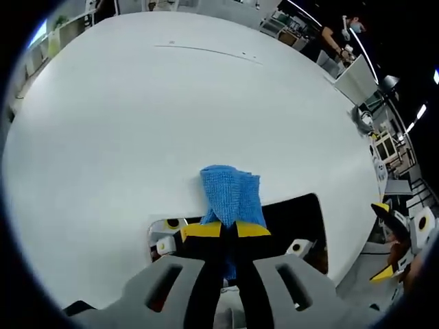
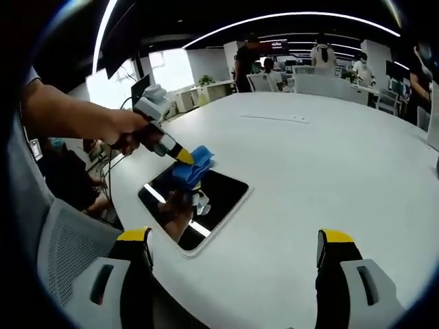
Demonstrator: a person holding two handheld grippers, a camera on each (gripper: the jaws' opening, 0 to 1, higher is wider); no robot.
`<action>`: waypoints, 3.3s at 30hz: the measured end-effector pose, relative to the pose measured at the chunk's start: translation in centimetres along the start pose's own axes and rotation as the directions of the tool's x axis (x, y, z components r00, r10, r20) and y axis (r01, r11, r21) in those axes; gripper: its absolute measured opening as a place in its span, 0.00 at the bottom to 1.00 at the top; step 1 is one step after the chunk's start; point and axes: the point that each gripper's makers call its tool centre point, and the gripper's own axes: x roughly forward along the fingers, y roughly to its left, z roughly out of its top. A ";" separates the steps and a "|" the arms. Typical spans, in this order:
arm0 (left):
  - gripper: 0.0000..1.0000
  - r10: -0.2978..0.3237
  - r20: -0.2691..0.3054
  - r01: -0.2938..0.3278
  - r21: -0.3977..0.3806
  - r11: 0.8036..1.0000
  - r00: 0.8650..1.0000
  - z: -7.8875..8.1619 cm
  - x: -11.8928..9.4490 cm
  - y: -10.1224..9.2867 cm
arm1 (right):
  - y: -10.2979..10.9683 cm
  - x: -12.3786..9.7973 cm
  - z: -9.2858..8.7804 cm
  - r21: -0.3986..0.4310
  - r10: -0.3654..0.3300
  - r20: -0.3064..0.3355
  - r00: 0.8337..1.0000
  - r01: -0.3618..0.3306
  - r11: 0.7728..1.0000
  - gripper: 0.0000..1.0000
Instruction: Wipe the mirror surface with the cleaning cloth until all visible marks leave the cleaned area.
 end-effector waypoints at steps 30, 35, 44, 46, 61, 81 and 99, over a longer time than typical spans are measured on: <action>0.02 0.025 0.016 -0.024 -0.003 1.000 1.000 -0.3 -1.5 2.9 | 0.4 -0.8 0.2 0.009 -0.016 0.009 1.000 0.016 1.000 0.99; 0.02 0.028 0.016 -0.028 -0.004 1.000 0.999 -0.4 -1.7 3.0 | 0.6 -0.6 0.4 0.008 -0.015 0.011 1.000 0.014 1.000 0.99; 0.02 0.029 0.020 -0.029 0.001 1.000 0.999 -0.3 -1.6 3.1 | 0.7 -0.5 0.5 0.011 -0.014 0.014 1.000 0.014 1.000 0.99; 0.02 0.030 0.024 -0.030 0.004 1.000 0.999 -0.5 -1.7 3.0 | 0.6 -0.4 0.5 0.010 -0.016 0.015 1.000 0.016 1.000 0.99; 0.02 0.021 0.055 -0.023 0.023 0.999 0.998 -3.3 -2.9 2.2 | 0.7 0.0 0.7 0.001 -0.019 0.027 0.999 0.019 1.000 0.99; 0.02 0.012 0.068 -0.013 0.019 1.000 0.998 -7.0 -4.4 1.5 | 0.5 0.9 0.7 -0.035 -0.006 0.007 1.000 0.006 0.999 0.99; 0.02 -0.005 0.059 0.005 0.013 1.000 0.998 -9.4 -5.6 1.1 | 0.2 1.1 0.0 -0.079 -0.008 -0.009 1.000 0.008 0.997 0.99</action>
